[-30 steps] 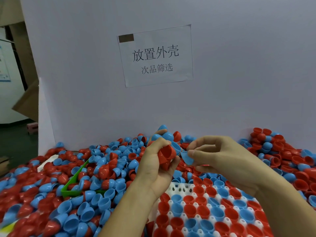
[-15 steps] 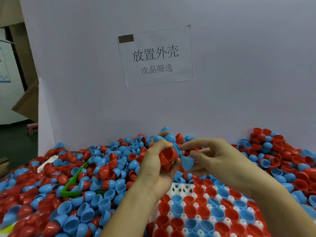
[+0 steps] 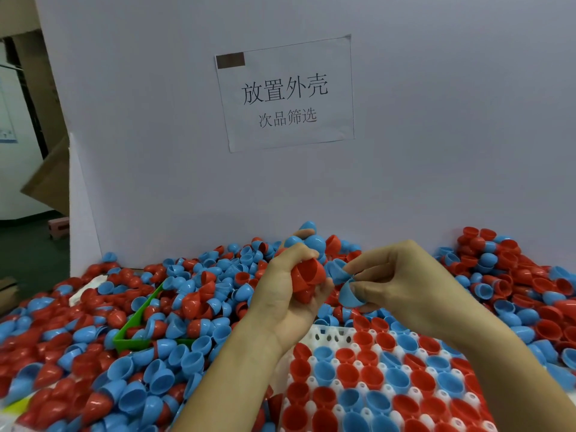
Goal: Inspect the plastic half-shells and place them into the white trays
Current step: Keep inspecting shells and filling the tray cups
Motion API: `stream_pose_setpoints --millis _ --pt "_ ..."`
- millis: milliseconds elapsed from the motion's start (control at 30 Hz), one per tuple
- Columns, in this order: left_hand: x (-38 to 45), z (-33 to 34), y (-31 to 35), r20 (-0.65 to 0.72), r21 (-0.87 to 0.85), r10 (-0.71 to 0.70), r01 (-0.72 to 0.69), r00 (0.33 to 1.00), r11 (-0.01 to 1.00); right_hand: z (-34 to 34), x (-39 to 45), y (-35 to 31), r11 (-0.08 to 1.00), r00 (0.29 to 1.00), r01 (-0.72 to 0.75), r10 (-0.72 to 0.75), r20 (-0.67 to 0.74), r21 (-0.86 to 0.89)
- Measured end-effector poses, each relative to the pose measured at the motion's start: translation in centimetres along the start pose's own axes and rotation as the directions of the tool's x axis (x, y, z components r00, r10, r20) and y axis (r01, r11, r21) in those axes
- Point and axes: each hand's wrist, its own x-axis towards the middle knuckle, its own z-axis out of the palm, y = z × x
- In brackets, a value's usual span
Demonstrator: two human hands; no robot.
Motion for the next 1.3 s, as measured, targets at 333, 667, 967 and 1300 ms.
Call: stream_pose_setpoints --millis 333,667,967,1300 --pt "0.5 -1.9 3.1 -0.099 -0.097 0.076 -0.086 0.992 0.992 -0.2 2.9 2.1 0.941 0.991 -0.125 0.102 -0.086 -0.314" --pt "0.1 -1.9 3.8 -0.077 -0.157 0.084 -0.095 0.993 0.983 5.2 6.6 5.5 0.685 0.963 -0.026 0.213 0.166 -0.728" --pt "0.2 -2.0 4.0 -0.068 -0.178 0.09 -0.101 0.994 0.979 6.8 6.5 7.1 0.614 0.949 0.072 0.2 0.243 -0.786" --pt "0.7 -1.7 3.6 -0.068 -0.192 0.06 -0.072 0.996 0.979 6.1 6.3 6.9 0.653 0.945 0.072 0.196 0.26 -0.754"
